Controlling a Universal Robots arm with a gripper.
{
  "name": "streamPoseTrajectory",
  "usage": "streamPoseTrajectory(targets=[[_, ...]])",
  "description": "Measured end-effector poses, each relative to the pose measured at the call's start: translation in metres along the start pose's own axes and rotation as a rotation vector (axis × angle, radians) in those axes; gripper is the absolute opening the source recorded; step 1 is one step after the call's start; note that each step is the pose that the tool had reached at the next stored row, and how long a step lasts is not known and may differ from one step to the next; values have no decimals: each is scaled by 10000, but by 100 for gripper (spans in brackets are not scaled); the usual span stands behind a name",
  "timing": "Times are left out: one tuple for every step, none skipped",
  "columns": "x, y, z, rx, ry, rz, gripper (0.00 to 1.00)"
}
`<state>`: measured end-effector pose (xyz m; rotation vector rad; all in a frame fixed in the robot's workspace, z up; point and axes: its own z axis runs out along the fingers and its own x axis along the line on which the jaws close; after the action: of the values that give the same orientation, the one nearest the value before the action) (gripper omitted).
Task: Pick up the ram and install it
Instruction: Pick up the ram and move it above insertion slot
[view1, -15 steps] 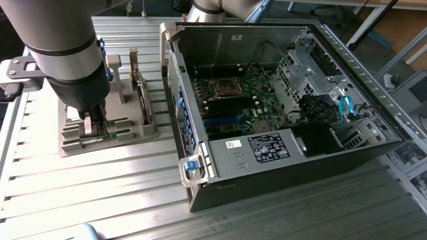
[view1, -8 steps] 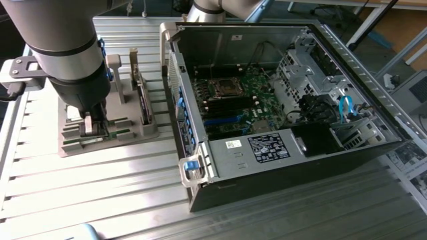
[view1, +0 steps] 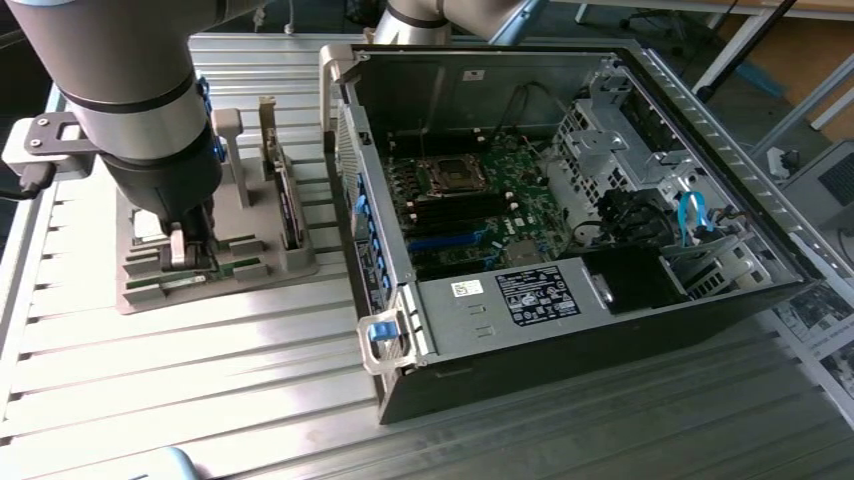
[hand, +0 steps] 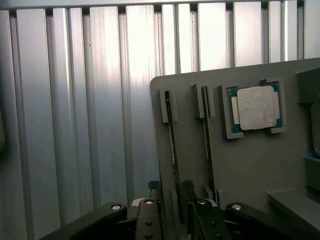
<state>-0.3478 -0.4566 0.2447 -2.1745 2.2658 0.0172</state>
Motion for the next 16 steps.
streamPoseTrajectory(targets=[[-5, 0, 6, 0, 0, 19, 30], [-11, 0, 13, -1, 1, 42, 30], [-15, 0, 19, -1, 1, 59, 30], [-20, 1, 25, -1, 2, 78, 30], [-25, 1, 33, 0, 0, 98, 30], [-29, 1, 40, 0, 0, 117, 30], [-37, 1, 54, 1, 0, 153, 30], [-42, 2, 61, 0, 0, 171, 30], [-46, 2, 68, 1, 0, 187, 30], [-51, 2, 76, 1, -1, 206, 30], [-54, 2, 83, 1, -1, 221, 30], [-59, 2, 94, 2, -1, 245, 30], [-66, 3, 106, 1, -1, 276, 30], [-71, 4, 111, 1, 0, 290, 30], [-75, 5, 117, 1, -1, 300, 30], [-79, 8, 122, 2, -1, 306, 30]])
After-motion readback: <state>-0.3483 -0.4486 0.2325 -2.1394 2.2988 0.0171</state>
